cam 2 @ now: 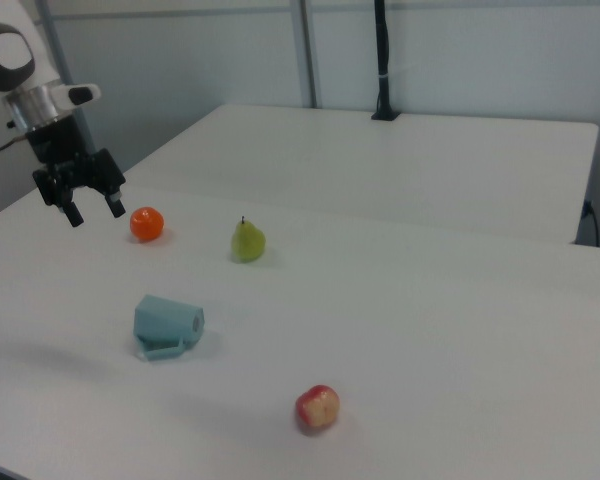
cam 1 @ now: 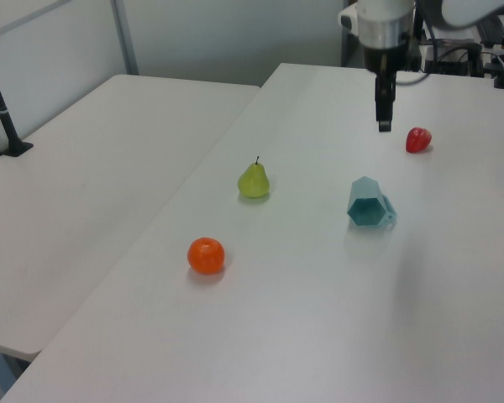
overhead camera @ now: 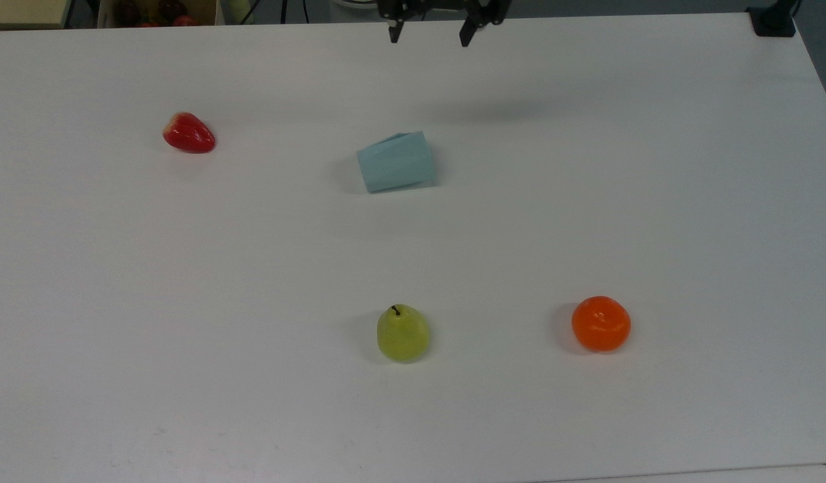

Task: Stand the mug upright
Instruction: 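Move the gripper down to the light-blue mug lying on its side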

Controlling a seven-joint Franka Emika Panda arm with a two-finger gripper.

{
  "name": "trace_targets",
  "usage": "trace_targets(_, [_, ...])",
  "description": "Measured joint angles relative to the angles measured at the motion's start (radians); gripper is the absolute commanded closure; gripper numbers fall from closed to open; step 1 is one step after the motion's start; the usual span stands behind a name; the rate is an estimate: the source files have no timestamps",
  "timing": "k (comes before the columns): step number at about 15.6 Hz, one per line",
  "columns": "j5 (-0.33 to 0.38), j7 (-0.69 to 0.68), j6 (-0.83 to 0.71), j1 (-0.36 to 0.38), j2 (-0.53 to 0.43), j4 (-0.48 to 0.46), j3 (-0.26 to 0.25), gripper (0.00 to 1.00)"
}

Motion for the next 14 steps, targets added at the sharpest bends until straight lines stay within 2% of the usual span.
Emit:
trace_targets(2, [-0.092,0.106,0.0,0.009,0.025,-0.031,0.059,0.01])
trace_targets(4, [-0.178,0.2,0.0,0.039,0.061,-0.061,0.093,0.03])
trace_targets(8, [-0.315,0.324,0.0,0.102,0.145,-0.093,0.103,0.02])
trace_targets(14, [-0.536,0.504,0.0,0.14,0.309,-0.101,0.103,0.0])
